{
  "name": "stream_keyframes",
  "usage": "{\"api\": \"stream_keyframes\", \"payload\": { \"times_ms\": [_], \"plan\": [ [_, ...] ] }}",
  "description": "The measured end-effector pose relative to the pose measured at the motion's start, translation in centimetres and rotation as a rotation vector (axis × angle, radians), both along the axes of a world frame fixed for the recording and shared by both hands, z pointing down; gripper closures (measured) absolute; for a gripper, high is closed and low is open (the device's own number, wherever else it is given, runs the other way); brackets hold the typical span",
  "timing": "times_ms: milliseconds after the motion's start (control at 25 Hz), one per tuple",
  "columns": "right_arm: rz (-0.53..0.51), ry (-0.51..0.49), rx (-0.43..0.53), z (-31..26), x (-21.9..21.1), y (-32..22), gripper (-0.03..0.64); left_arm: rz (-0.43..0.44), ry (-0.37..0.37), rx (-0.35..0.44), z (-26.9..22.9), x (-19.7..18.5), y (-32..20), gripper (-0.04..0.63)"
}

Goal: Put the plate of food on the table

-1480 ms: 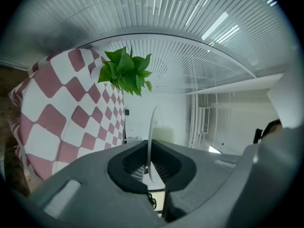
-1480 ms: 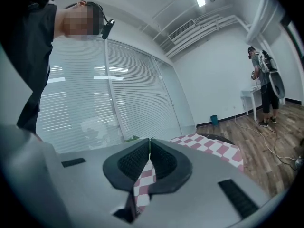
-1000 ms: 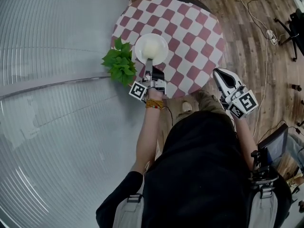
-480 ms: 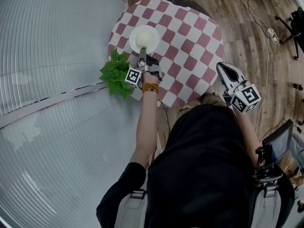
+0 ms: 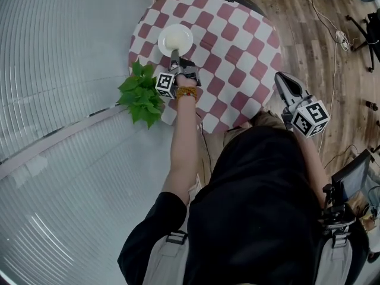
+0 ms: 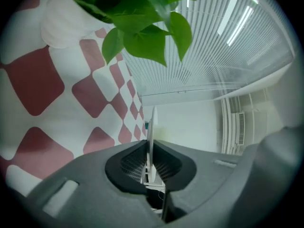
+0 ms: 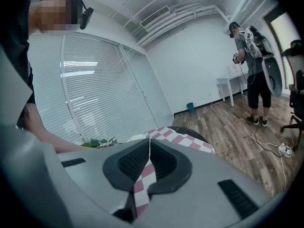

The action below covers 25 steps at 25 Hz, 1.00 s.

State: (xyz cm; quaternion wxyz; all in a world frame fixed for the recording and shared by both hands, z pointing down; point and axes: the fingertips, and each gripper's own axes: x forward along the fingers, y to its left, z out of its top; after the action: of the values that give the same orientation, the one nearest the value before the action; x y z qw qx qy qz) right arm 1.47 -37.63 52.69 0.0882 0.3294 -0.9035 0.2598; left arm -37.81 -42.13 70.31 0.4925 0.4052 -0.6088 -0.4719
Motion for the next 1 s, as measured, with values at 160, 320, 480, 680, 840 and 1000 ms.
{"api": "stream_keyframes", "payload": {
  "times_ms": [160,320,480,680,840,1000],
  "plan": [
    [0.018,0.023,-0.007,0.1,1.0,-0.3,0.603,-0.061,0.048,-0.027,2.2,-0.1,-0.1,0.575],
    [0.054,0.042,-0.013,0.1,2.3,-0.7,0.603,-0.049,0.058,-0.062,4.2,0.9,-0.8,0.575],
    [0.064,0.047,-0.008,0.1,2.3,-0.7,0.603,-0.061,0.084,-0.116,7.0,1.0,-0.3,0.575],
    [0.052,0.059,-0.006,0.3,1.8,-0.4,0.603,-0.051,0.110,-0.170,8.9,1.7,0.4,0.575],
    [0.027,0.071,0.007,0.1,0.8,-0.3,0.603,-0.044,0.119,-0.215,10.1,1.8,1.1,0.575],
    [0.024,0.094,0.025,0.0,1.2,0.2,0.603,-0.034,0.134,-0.244,11.1,2.2,2.0,0.575]
  ]
}}
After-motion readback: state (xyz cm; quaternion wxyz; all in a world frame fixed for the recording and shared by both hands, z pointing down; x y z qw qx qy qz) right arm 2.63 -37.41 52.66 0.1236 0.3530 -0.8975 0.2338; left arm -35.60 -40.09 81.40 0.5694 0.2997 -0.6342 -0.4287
